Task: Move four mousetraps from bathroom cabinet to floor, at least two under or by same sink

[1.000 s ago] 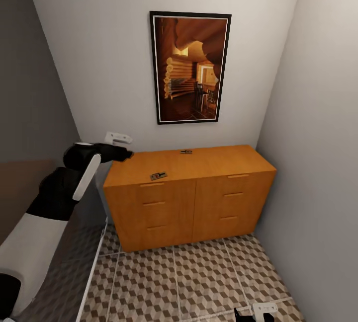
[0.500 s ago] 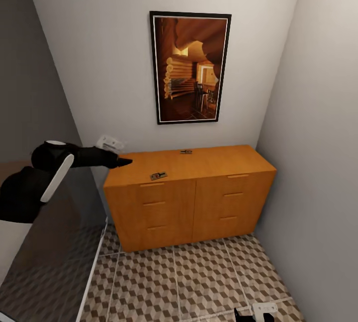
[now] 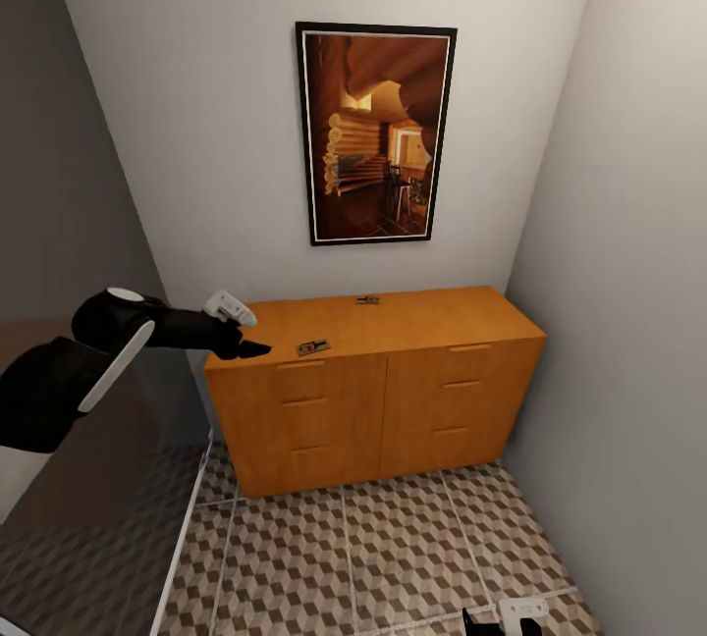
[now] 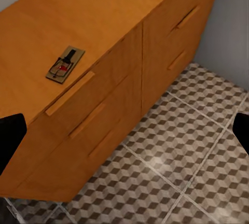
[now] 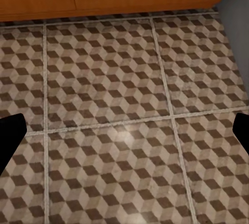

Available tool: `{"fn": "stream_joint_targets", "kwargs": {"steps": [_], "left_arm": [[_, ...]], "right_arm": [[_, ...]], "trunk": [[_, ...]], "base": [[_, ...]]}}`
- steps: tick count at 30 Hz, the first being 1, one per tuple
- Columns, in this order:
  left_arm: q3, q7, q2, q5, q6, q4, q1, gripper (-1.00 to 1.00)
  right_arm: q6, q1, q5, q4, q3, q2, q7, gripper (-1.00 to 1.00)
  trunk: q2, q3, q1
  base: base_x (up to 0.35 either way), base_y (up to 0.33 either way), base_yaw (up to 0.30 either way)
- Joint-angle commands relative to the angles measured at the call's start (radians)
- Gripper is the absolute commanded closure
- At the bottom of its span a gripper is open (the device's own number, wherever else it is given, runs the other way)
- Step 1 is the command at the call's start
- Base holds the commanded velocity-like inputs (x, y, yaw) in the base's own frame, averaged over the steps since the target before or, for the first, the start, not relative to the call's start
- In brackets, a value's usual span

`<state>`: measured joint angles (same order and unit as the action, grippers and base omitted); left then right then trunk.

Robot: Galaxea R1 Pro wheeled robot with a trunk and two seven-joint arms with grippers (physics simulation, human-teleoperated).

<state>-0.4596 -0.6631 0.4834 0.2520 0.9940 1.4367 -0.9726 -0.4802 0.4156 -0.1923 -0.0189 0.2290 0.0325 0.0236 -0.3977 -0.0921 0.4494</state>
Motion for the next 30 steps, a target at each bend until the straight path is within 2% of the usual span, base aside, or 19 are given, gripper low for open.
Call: {"fn": "stream_joint_targets", "kwargs": {"steps": [1,10,17,20,24,30], "left_arm": [[-0.003,-0.001,0.001,0.001,0.005,0.0,-0.002,-1.0],[-0.012,-0.003,0.003,0.001,0.005,0.002,-0.002,-1.0],[-0.048,-0.004,0.003,0.001,0.005,0.001,-0.002,-1.0],[-0.052,-0.004,0.003,0.001,0.005,0.001,-0.002,-1.0],[-0.056,-0.004,0.003,0.001,0.005,0.001,-0.002,-1.0],[-0.057,-0.004,0.003,0.001,0.006,0.001,-0.002,-1.0]], "right_arm": [[-0.003,0.001,-0.007,0.001,0.009,0.0,0.002,-1.0],[-0.002,0.001,-0.007,0.001,0.009,0.001,0.002,-1.0],[0.001,0.0,-0.008,0.002,0.009,0.0,0.007,-1.0],[0.01,-0.002,-0.008,0.003,0.009,-0.002,0.008,-1.0],[0.088,-0.03,-0.009,0.003,0.009,-0.014,0.004,-1.0],[0.137,-0.073,-0.01,0.003,0.009,-0.029,0.002,-1.0]], "trunk": [[-0.002,-0.002,0.001],[-0.002,-0.002,0.001],[-0.002,-0.002,0.001],[-0.002,-0.002,0.001],[-0.002,-0.002,0.001],[-0.002,-0.002,0.001]], "base": [[0.0,0.0,0.0],[0.004,0.0,0.0],[0.123,0.06,0.0],[0.147,0.075,0.0],[0.051,0.024,0.0],[0.012,0.006,0.0]]}}
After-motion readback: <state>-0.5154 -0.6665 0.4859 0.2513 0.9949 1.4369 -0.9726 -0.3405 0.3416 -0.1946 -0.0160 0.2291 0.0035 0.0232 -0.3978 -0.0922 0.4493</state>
